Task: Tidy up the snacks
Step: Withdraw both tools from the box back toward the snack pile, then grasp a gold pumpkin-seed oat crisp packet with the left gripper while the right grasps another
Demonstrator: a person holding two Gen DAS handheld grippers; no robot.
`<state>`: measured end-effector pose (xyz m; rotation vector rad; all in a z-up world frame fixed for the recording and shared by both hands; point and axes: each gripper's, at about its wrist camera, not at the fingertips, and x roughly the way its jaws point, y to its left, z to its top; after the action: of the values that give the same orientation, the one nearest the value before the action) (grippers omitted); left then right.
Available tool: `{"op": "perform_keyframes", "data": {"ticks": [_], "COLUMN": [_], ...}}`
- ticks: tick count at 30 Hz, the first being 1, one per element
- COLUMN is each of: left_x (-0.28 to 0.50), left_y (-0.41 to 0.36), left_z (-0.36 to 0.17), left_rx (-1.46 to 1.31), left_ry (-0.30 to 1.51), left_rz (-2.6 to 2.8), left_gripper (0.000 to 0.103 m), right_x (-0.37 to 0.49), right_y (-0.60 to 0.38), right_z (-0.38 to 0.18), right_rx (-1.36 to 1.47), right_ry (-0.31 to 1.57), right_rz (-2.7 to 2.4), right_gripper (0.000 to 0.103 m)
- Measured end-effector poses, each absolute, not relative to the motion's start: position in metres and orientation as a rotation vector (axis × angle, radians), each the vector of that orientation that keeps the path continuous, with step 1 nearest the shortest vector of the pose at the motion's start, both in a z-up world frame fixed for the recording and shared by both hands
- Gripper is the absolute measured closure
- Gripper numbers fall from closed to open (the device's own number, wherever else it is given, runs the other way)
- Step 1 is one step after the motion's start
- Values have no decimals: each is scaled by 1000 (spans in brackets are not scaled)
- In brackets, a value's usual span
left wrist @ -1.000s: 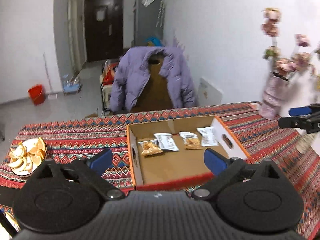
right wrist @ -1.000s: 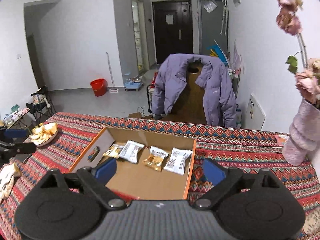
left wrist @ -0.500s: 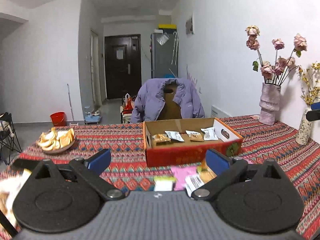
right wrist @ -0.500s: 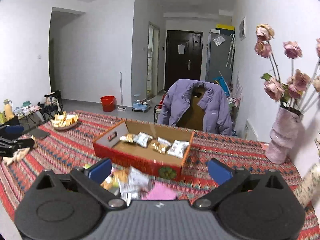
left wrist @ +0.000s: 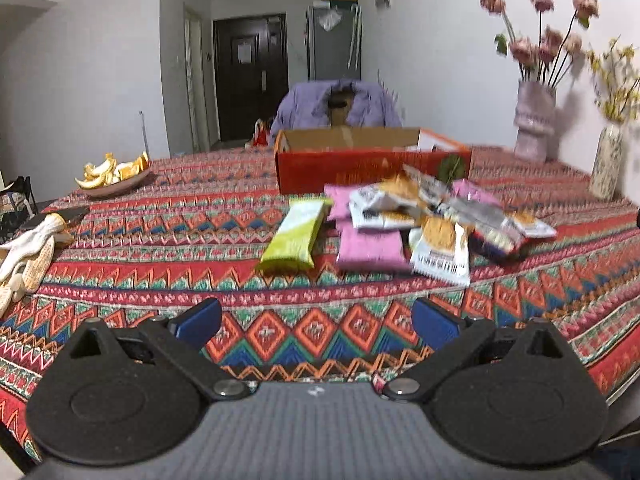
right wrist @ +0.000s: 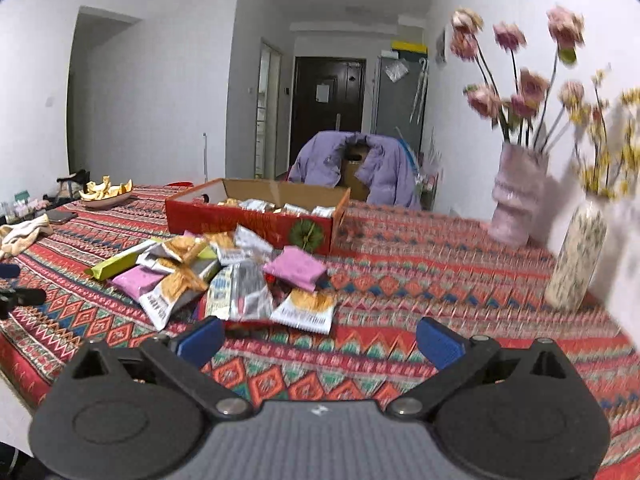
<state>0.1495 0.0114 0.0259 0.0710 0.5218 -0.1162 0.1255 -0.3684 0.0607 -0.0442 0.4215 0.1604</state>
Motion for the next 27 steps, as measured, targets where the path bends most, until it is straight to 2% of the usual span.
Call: {"op": "perform_keyframes", "data": {"ticks": [12, 17, 22, 25, 27], "left_x": [206, 235, 270, 286, 293], "left_y": [-43, -78, -100, -111, -113], "left_z": [30, 27, 21, 12, 5], "left_rx": [63, 138, 159, 190, 195], "left_ry": [609, 591, 611, 649, 674], "left_rz": [-243, -329, -397, -409, -416], "left_gripper": [0, 2, 23, 32, 33], "right_x": [173, 207, 253, 279, 292], "right_y": [-376, -380, -381, -372, -364], "right_z": [37, 34, 30, 25, 21], "right_rx": [1, 65, 174, 182, 170], "right_ry": [507, 537, 562, 575, 580], "right_rz": [153, 167, 168, 171, 173], "right_gripper": [0, 6, 13, 18, 20]}}
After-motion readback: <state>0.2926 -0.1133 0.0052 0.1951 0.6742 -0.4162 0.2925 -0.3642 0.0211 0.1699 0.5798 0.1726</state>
